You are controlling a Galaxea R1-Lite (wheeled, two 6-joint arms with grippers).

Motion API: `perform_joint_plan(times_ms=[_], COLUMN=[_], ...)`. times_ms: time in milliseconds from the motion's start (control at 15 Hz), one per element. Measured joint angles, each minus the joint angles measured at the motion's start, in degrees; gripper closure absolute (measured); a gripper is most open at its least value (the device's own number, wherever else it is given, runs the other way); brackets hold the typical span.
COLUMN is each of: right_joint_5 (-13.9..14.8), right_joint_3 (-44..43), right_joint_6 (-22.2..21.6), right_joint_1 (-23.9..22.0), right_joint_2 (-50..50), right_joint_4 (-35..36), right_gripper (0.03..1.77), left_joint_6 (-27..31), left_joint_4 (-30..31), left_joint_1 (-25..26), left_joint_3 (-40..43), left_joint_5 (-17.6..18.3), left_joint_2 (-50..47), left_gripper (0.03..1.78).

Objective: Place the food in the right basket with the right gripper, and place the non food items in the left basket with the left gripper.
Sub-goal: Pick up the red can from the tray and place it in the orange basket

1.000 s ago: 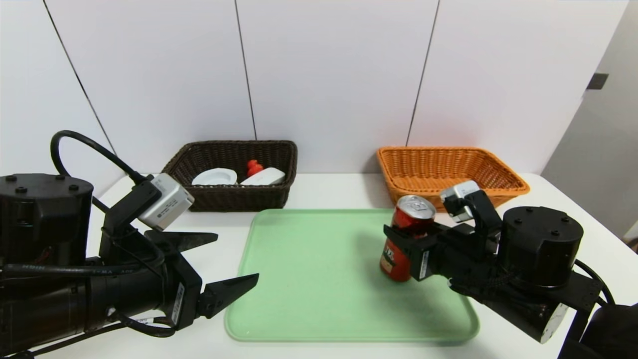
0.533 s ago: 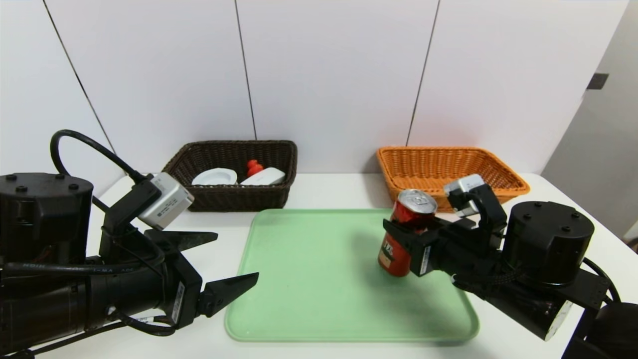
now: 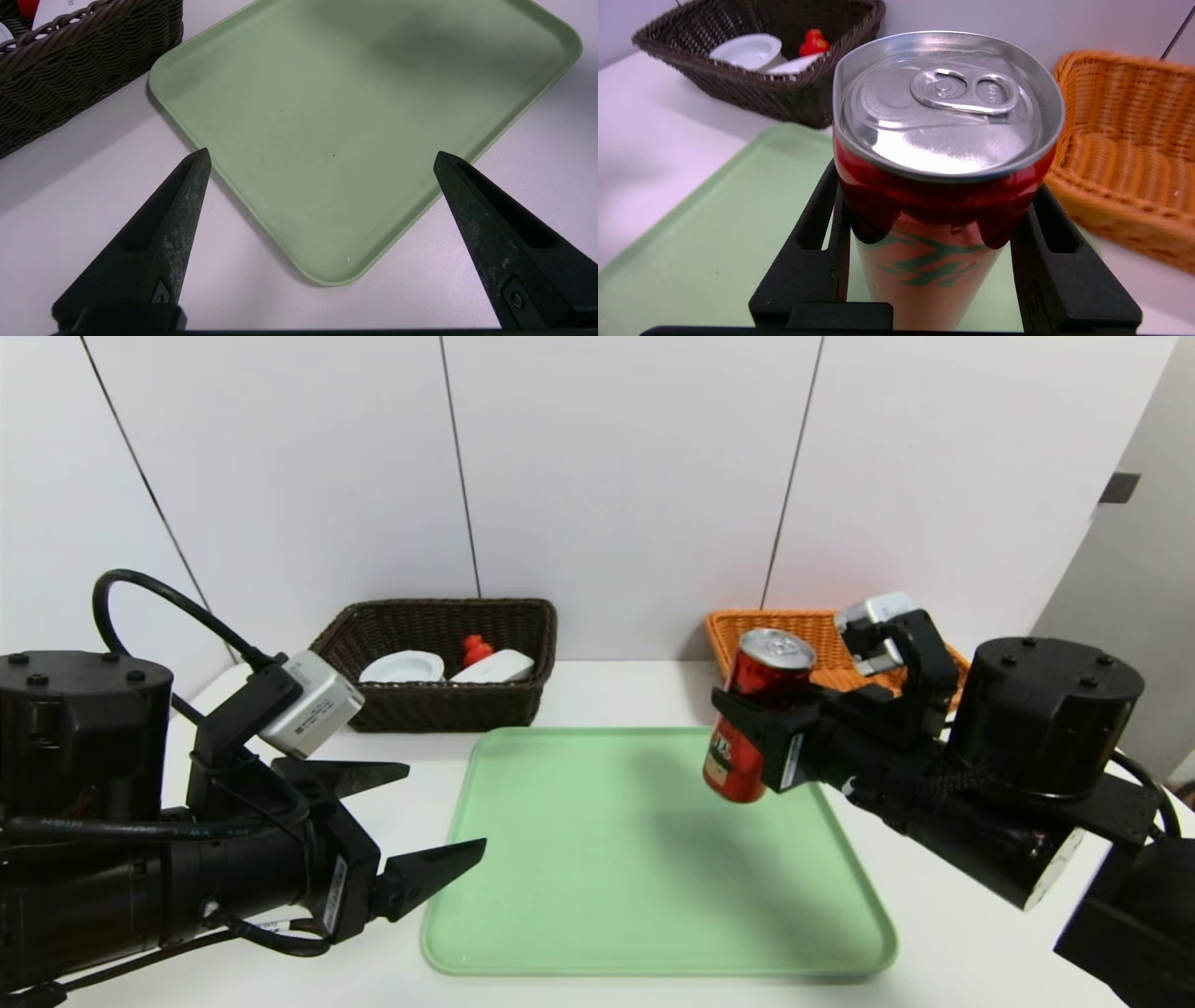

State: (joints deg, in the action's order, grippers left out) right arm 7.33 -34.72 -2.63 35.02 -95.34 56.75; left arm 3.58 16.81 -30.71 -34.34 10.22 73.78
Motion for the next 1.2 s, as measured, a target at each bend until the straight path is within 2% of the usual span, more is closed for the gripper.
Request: perform_joint_plan(times_ms=[267,533,867,1200], right_joint_5=[-0.1,-0.5,-0.3,0.1], right_joint_3=[-10.7,-21.6,-31.5,-33.8], right_joint_6=[0.0,0.4,4.1,4.4], right_joint_1=[-3.3,-9.4,-17.9,-21.9], right_joint_2=[1.5,0.3,-6.4,-13.1], right_joint_4=[-10.0,-16.8,-17.9,-16.9], right_gripper=[0.88,0.88,0.88,0.88], left_joint_6=[0.0,0.0,0.0,0.0], left_joint_4=[0.0,0.0,0.0,0.0], left_joint_1=[0.0,0.0,0.0,0.0], left_joint_3=[-0.2,-0.2,-0.3,-0.8], left_joint_5=[0.0,0.0,0.0,0.1], left_joint_2=[0.0,0.0,0.3,1.0], left_gripper=[0.12,0.12,0.12,0.12])
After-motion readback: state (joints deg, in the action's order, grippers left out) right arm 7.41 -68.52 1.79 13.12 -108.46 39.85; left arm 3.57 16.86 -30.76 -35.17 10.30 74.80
